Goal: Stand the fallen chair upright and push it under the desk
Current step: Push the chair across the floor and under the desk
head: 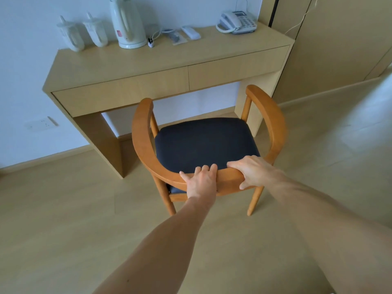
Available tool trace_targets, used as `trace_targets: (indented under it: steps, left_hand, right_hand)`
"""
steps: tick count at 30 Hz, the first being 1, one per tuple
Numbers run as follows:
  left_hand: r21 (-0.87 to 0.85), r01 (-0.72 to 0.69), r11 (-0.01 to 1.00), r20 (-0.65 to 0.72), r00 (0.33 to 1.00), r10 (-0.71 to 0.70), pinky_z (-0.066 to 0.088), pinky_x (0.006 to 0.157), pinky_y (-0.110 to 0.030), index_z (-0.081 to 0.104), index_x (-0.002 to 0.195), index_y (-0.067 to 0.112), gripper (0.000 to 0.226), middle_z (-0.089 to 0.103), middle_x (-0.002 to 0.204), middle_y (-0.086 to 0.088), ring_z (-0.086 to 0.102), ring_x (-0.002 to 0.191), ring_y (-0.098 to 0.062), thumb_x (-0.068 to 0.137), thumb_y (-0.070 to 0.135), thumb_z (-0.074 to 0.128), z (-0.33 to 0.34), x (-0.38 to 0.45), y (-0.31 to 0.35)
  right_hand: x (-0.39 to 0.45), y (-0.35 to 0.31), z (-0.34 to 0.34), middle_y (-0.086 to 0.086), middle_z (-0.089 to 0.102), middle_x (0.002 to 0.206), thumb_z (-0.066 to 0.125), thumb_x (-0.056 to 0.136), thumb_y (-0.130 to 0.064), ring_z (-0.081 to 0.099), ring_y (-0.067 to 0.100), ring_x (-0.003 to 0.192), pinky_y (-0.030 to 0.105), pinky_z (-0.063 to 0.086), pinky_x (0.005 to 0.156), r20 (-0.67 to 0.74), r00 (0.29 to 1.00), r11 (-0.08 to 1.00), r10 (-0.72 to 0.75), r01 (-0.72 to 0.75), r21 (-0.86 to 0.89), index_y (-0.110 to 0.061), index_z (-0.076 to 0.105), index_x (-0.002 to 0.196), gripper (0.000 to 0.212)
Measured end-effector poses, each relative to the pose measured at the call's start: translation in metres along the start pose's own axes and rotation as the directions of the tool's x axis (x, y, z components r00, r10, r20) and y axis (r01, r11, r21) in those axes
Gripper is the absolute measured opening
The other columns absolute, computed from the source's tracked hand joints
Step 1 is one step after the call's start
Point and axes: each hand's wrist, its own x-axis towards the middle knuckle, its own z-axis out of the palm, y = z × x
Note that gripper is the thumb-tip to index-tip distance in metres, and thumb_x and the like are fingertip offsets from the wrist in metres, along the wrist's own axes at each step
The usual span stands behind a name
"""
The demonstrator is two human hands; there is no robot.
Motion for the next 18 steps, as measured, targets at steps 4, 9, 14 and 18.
trace_targets:
  steps: [4,9,14,18]
  left_hand:
    - [-0.003,0.048,0.999,-0.005,0.999,-0.048,0.024,0.103,-0.074,0.040,0.124,0.025,0.061,0.055,0.106,0.001,0.049,0.106,-0.024,0.077,0.014,0.078,-0.001,0.033,0.018]
    - [-0.006,0.110,0.994,-0.007,0.994,-0.110,0.024,0.103,-0.074,0.040,0.124,0.025,0.059,0.055,0.106,0.001,0.049,0.107,-0.025,0.078,0.015,0.076,-0.001,0.064,0.041]
    - [-0.014,0.187,0.982,-0.008,0.982,-0.187,0.024,0.105,-0.071,0.038,0.127,0.025,0.060,0.055,0.111,0.001,0.049,0.111,-0.024,0.081,0.017,0.075,-0.006,0.080,0.066]
    - [-0.004,0.216,0.976,-0.032,0.976,-0.216,0.027,0.106,-0.068,0.040,0.125,0.025,0.052,0.055,0.110,0.002,0.049,0.109,-0.023,0.084,0.015,0.070,-0.006,0.085,0.076]
  right_hand:
    - [0.024,0.032,-0.009,-0.003,0.066,0.109,0.085,0.070,-0.037,0.065,0.020,0.094,0.035,0.051,0.079,0.006,1.000,0.999,-0.029,0.030,-0.014,-0.030,0.052,0.117,0.058]
    - [0.046,0.072,-0.018,-0.004,0.066,0.106,0.085,0.071,-0.035,0.066,0.020,0.094,0.035,0.051,0.079,0.007,0.996,0.995,-0.092,0.092,-0.025,-0.031,0.051,0.112,0.054]
    - [0.060,0.105,-0.022,-0.003,0.067,0.106,0.084,0.072,-0.038,0.064,0.021,0.089,0.037,0.051,0.077,-0.005,0.981,0.980,-0.196,0.196,-0.042,-0.032,0.049,0.113,0.055]
    - [0.069,0.120,-0.016,-0.003,0.066,0.105,0.084,0.071,-0.038,0.065,0.022,0.088,0.038,0.052,0.076,-0.014,0.966,0.966,-0.256,0.256,-0.026,-0.034,0.048,0.111,0.054]
